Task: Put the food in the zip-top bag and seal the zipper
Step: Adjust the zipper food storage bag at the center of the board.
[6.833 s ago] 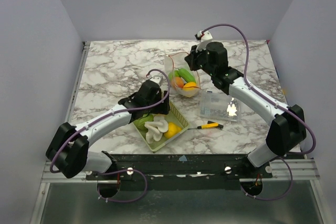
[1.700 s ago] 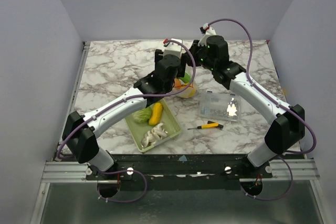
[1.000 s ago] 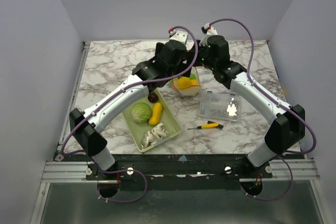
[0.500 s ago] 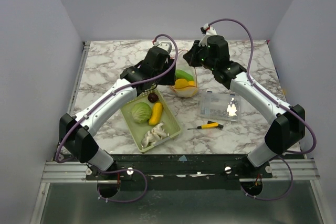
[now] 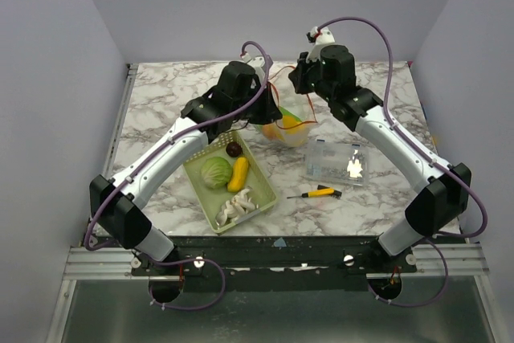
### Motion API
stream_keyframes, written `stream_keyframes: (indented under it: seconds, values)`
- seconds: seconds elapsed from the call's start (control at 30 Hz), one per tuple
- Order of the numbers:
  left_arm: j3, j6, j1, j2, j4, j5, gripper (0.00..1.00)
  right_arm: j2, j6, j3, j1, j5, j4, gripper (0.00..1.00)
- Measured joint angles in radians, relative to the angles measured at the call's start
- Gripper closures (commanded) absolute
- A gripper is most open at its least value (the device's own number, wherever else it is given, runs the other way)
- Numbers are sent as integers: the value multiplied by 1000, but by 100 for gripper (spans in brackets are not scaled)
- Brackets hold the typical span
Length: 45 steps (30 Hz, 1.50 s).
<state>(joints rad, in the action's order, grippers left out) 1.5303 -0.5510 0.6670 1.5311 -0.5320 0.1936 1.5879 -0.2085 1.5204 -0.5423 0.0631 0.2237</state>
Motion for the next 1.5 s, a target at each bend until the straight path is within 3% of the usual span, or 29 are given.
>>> stream_keyframes:
  seconds: [0.2,0.47,0.73,1.0,1.33,1.5]
  values:
    - [-26,-76,-45,8,56,46,100,-1,32,-46,0,11,-39,99]
    - [-22,-109,-98,72,42,99,100,127,98,29,0,117,67,99]
    - [-48,-132,-100,53,97,129,100,32,86,-37,0,78,-9,99]
    - [-66,-146,-139,58,85,143,100,130,86,13,0,106,36,99]
    - [-73,-145,-135,27,102,163,100,23,68,-40,0,92,-27,99]
    - [-100,-143,-137,27,99,163,70,32,68,-48,-1,98,-24,99]
